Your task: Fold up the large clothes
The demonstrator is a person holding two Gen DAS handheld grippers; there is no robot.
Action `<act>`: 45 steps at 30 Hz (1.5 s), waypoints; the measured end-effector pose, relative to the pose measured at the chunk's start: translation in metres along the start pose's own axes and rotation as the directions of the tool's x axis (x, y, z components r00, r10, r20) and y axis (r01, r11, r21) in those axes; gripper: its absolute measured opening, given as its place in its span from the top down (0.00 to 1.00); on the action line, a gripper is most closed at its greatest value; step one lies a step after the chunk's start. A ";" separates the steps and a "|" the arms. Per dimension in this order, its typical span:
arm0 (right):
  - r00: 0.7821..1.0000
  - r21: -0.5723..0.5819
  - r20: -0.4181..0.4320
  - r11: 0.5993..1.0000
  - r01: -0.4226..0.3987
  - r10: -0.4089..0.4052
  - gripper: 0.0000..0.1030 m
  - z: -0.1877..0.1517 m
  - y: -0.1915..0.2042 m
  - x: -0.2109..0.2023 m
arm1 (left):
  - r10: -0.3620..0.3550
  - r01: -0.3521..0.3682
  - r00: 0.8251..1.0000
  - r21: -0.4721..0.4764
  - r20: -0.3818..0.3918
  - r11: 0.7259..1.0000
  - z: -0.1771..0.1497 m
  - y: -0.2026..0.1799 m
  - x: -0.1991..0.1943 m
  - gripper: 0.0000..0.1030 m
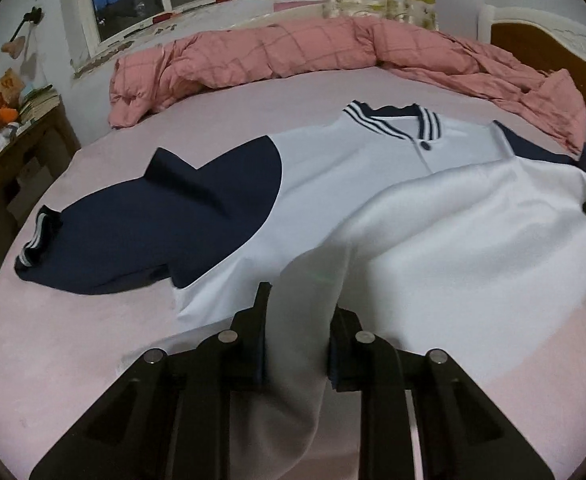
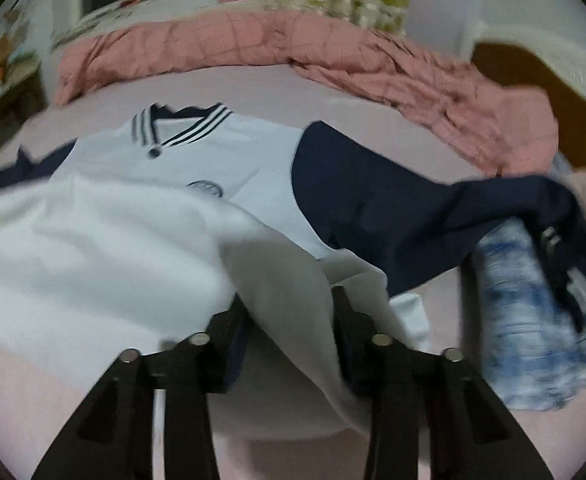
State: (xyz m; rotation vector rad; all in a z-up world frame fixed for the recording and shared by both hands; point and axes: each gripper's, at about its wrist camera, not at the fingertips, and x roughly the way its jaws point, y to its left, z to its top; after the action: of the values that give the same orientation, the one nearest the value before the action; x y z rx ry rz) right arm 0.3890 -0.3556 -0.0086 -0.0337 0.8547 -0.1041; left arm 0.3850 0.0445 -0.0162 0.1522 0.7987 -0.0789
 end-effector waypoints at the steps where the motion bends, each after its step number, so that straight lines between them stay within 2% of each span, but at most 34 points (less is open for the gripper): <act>1: 0.999 0.059 0.030 0.998 -0.015 0.013 0.43 -0.001 -0.007 0.006 | 0.003 -0.003 1.000 0.005 0.012 1.000 -0.003 0.000 0.008 0.78; 3: 0.997 0.122 0.070 0.991 -0.047 0.039 0.42 -0.007 -0.015 0.014 | 0.006 -0.006 1.000 0.008 0.027 1.000 -0.012 -0.001 0.025 0.76; 6: 0.994 0.095 0.104 0.995 -0.044 0.034 0.41 -0.013 -0.011 0.015 | -0.030 0.032 0.997 -0.025 0.066 0.999 -0.017 0.006 0.026 0.69; 7: 0.992 0.089 0.120 0.995 -0.047 0.037 0.38 -0.014 -0.011 0.009 | -0.038 0.042 0.994 -0.038 0.099 0.998 -0.016 0.009 0.018 0.48; 8: 0.991 0.091 0.133 0.995 -0.047 0.035 0.36 -0.014 -0.013 0.005 | -0.031 0.039 0.989 -0.055 0.147 0.998 -0.018 0.014 0.006 0.18; 9: 0.985 0.102 0.168 0.994 -0.046 0.028 0.27 -0.016 -0.017 -0.004 | -0.004 0.018 0.981 -0.071 0.194 0.997 -0.020 0.017 -0.005 0.08; 10: 0.979 0.117 0.203 0.992 -0.035 0.011 0.16 -0.018 -0.021 -0.013 | 0.028 -0.007 0.968 -0.085 0.251 0.996 -0.025 0.020 -0.019 0.04; 11: 0.970 0.137 0.243 0.990 -0.023 -0.011 0.13 -0.020 -0.027 -0.024 | 0.035 -0.010 0.959 -0.090 0.280 0.996 -0.026 0.022 -0.029 0.04; 13: 0.954 0.179 0.298 0.984 -0.017 -0.038 0.12 -0.023 -0.039 -0.041 | 0.046 -0.016 0.954 -0.104 0.296 0.994 -0.029 0.028 -0.041 0.03; 15: 0.951 0.225 0.302 0.974 -0.005 -0.065 0.12 -0.026 -0.052 -0.050 | 0.117 -0.080 0.953 -0.141 0.280 0.987 -0.033 0.032 -0.045 0.01; 17: 0.953 0.261 0.293 0.965 -0.004 -0.075 0.12 -0.031 -0.065 -0.054 | 0.137 -0.094 0.961 -0.183 0.241 0.979 -0.038 0.039 -0.040 0.00; 20: 0.975 0.258 0.223 0.964 -0.061 0.002 0.12 -0.036 -0.082 -0.040 | 0.109 -0.072 0.978 -0.203 0.175 0.977 -0.040 0.046 -0.025 0.00; 21: 0.984 0.235 0.165 0.967 -0.102 0.064 0.12 -0.036 -0.084 -0.027 | 0.087 -0.055 0.985 -0.202 0.152 0.978 -0.040 0.048 -0.019 0.01; 22: 0.986 0.226 0.133 0.965 -0.132 0.103 0.17 -0.036 -0.085 -0.015 | 0.072 -0.044 0.988 -0.197 0.136 0.979 -0.042 0.047 -0.014 0.05; 24: 0.989 0.245 0.114 0.963 -0.115 0.089 0.27 -0.039 -0.088 -0.002 | 0.045 -0.027 0.995 -0.183 0.092 0.983 -0.041 0.044 -0.002 0.17; 25: 0.990 0.253 0.109 0.960 -0.117 0.092 0.36 -0.039 -0.088 0.002 | 0.049 -0.034 0.996 -0.192 0.071 0.981 -0.040 0.045 0.004 0.27; 26: 0.987 0.259 0.122 0.957 -0.133 0.105 0.43 -0.038 -0.088 0.003 | 0.064 -0.049 0.996 -0.208 0.065 0.977 -0.040 0.047 0.006 0.42; 27: 0.979 0.264 0.162 0.951 -0.162 0.122 0.57 -0.035 -0.089 0.000 | 0.067 -0.050 0.996 -0.229 0.065 0.972 -0.040 0.051 0.007 0.48; 28: 0.971 0.273 0.200 0.944 -0.186 0.133 0.64 -0.034 -0.090 -0.003 | 0.069 -0.049 0.995 -0.245 0.074 0.968 -0.039 0.054 0.007 0.61; 29: 0.968 0.284 0.223 0.942 -0.181 0.119 0.65 -0.033 -0.091 -0.004 | 0.091 -0.067 0.992 -0.258 0.083 0.964 -0.038 0.058 0.007 0.69; 30: 0.970 0.299 0.236 0.944 -0.136 0.064 0.65 -0.032 -0.090 -0.004 | 0.108 -0.082 0.991 -0.265 0.083 0.961 -0.037 0.060 0.008 0.69; 31: 0.978 0.313 0.210 0.948 -0.058 -0.010 0.65 -0.030 -0.089 -0.001 | 0.122 -0.097 0.990 -0.273 0.078 0.957 -0.036 0.062 0.011 0.69; 33: 0.982 0.352 0.134 0.933 0.080 -0.135 0.65 -0.030 -0.091 0.009 | 0.108 -0.093 0.993 -0.291 0.037 0.952 -0.037 0.068 0.021 0.67; 35: 0.988 0.357 0.104 0.931 0.070 -0.114 0.65 -0.030 -0.094 0.016 | 0.096 -0.082 0.995 -0.299 0.034 0.951 -0.038 0.070 0.022 0.64; 36: 0.989 0.354 0.106 0.933 0.062 -0.107 0.65 -0.030 -0.094 0.016 | 0.101 -0.086 0.994 -0.295 0.038 0.952 -0.038 0.069 0.020 0.59; 38: 0.984 0.344 0.134 0.937 0.066 -0.118 0.64 -0.030 -0.091 0.010 | 0.142 -0.123 0.989 -0.283 0.049 0.951 -0.038 0.066 0.015 0.30; 39: 0.979 0.333 0.165 0.941 0.062 -0.123 0.60 -0.030 -0.088 0.003 | 0.145 -0.118 0.987 -0.278 0.075 0.953 -0.039 0.065 0.010 0.28; 41: 0.962 0.297 0.243 0.953 0.049 -0.126 0.43 -0.031 -0.079 -0.013 | 0.149 -0.103 0.977 -0.272 0.152 0.957 -0.040 0.061 -0.008 0.22; 43: 0.927 0.242 0.353 0.969 0.044 -0.130 0.14 -0.033 -0.064 -0.037 | 0.150 -0.086 0.963 -0.271 0.225 0.959 -0.042 0.059 -0.028 0.10; 44: 0.910 0.221 0.395 0.975 0.039 -0.126 0.12 -0.036 -0.057 -0.048 | 0.155 -0.084 0.957 -0.279 0.243 0.957 -0.045 0.059 -0.035 0.05; 45: 0.903 0.207 0.415 0.978 0.023 -0.109 0.11 -0.038 -0.051 -0.056 | 0.159 -0.083 0.955 -0.291 0.251 0.953 -0.047 0.060 -0.041 0.04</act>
State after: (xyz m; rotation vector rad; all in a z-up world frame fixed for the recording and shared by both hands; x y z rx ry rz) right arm 0.3195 -0.4001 0.0125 0.0988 0.4018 -0.2371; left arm 0.3310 0.1120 -0.0121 -0.0753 0.5162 0.1281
